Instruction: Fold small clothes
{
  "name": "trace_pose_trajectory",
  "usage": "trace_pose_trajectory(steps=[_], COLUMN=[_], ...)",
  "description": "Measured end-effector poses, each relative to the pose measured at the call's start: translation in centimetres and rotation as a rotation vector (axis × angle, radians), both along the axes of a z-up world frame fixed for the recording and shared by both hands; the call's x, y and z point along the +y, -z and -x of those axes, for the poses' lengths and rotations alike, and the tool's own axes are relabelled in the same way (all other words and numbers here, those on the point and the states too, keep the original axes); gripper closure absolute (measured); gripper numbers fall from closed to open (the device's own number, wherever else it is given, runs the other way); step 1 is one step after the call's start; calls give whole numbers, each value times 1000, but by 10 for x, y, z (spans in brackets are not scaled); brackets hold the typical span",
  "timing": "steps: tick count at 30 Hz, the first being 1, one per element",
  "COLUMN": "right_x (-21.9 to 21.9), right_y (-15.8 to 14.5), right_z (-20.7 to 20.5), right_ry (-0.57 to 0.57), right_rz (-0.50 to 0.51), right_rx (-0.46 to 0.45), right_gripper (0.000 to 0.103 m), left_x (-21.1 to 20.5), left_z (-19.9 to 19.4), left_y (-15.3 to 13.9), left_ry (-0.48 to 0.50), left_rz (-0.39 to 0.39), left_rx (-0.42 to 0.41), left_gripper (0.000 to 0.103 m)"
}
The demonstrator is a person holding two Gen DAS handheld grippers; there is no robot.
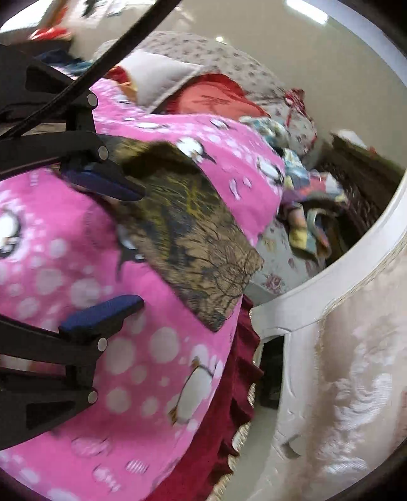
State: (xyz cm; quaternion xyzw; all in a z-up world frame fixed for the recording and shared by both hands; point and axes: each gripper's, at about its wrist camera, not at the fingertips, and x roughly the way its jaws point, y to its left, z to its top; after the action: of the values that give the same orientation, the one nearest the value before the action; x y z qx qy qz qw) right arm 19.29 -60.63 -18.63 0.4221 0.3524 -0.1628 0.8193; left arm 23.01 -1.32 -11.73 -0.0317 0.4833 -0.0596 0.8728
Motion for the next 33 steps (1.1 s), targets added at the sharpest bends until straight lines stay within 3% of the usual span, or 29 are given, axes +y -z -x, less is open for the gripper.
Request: trace_pose_trajectory(steps=[1, 3, 4, 6, 8, 12, 17, 22, 25, 29, 31, 33], right_x=[-2, -2, -2, -7, -10, -21, 17, 144, 248, 390, 456, 504], right_y=[0, 0, 1, -3, -28, -98, -193, -259, -266, -233, -192, -155], right_z=[-2, -10, -13, -12, 6, 51, 63, 29, 1, -24, -35, -40], right_ry=[7, -19, -45, -59, -57, -8, -128, -461, -707, -962, -1102, -1200], right_rz=[4, 9, 1, 10, 48, 135, 248, 331, 329, 378, 275, 256], right_rx=[-14, -45, -41, -60, -156, -278, -400, -511, -541, -523, -489, -415], right_gripper=[38, 71, 99, 99, 99, 99, 99, 99, 99, 99, 99, 98], left_x=[1, 5, 6, 11, 18, 38, 65, 93, 116, 143, 151, 157], left_z=[0, 1, 2, 6, 10, 16, 23, 35, 42, 53, 55, 53], left_y=[1, 2, 3, 4, 2, -3, -14, -34, -46, -55, -54, -50], left_ry=[-7, -17, -19, -17, -21, -44, -78, -127, -173, -232, -251, -265], left_rz=[0, 4, 6, 6, 2, 36, 79, 110, 127, 145, 148, 140], left_rx=[3, 10, 15, 16, 11, -1, -29, -83, -117, -147, -146, -133], left_gripper=[21, 21, 21, 21, 21, 21, 21, 21, 21, 21, 21, 20])
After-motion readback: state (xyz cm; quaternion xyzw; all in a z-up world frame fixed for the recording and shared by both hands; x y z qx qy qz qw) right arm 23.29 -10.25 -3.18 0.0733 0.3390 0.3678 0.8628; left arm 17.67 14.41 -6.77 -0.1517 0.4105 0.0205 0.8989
